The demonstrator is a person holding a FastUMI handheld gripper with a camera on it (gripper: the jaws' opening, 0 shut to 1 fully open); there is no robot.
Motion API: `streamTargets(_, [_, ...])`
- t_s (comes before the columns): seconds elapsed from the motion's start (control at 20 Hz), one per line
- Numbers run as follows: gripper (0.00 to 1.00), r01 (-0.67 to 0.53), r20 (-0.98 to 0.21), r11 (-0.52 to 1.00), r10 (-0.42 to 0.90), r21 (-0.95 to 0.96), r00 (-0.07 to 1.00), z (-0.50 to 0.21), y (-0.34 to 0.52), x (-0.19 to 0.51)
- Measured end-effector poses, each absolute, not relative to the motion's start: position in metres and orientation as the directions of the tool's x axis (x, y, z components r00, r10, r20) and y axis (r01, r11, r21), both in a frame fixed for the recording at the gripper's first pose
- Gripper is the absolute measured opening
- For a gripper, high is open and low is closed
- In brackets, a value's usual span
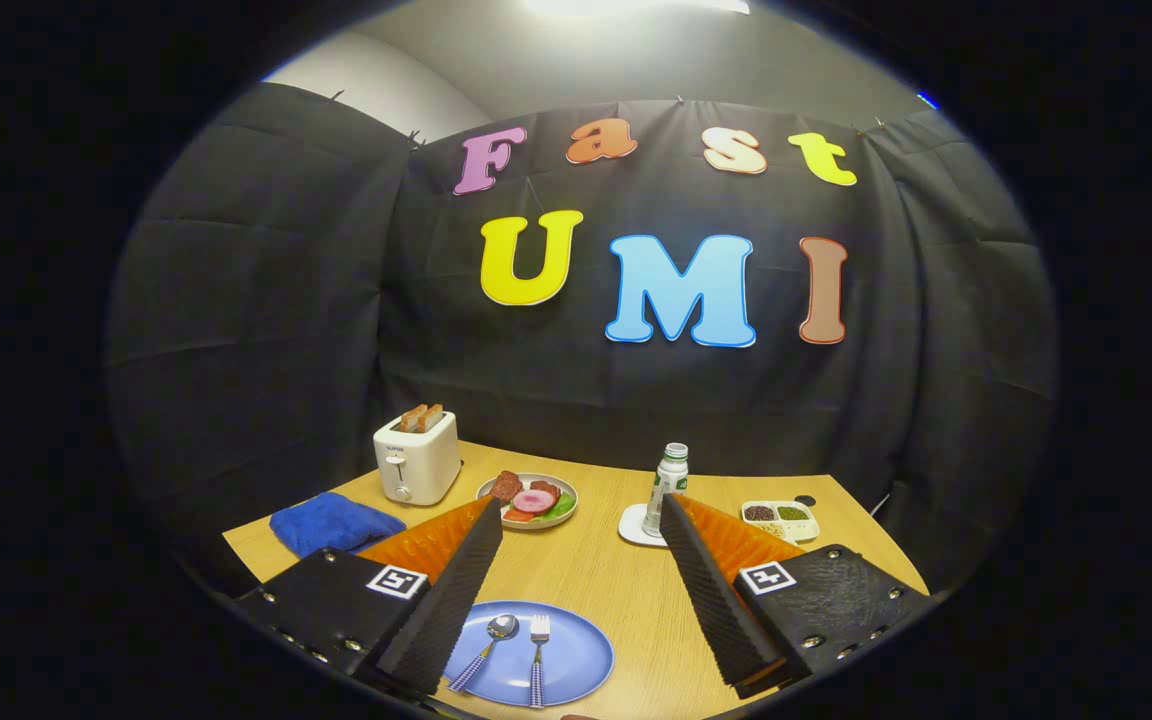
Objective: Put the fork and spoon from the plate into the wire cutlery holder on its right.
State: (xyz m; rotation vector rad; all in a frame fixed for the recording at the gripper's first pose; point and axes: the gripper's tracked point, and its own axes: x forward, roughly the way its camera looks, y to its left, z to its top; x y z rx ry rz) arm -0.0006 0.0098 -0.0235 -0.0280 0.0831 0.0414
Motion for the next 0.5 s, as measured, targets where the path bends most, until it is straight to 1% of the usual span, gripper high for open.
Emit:
streamTargets(0.1, [0.98,-0.038,-0.083,0.999,0.036,-0.023,0.996,-0.024,0.008,0.000])
streamTargets(0.2, [0.98,-0.004,-0.097,1.000,0.003,-0.017,0.995,-0.029,0.001,0.001])
streamTargets(0.4, [0.98,0.011,-0.175,1.000,-0.009,0.010,0.985,-0.051,-0.002,0.001])
streamTargets(0.5, [0.97,0.004,-0.239,1.000,-0.001,0.012,0.971,-0.069,-0.001,0.001])
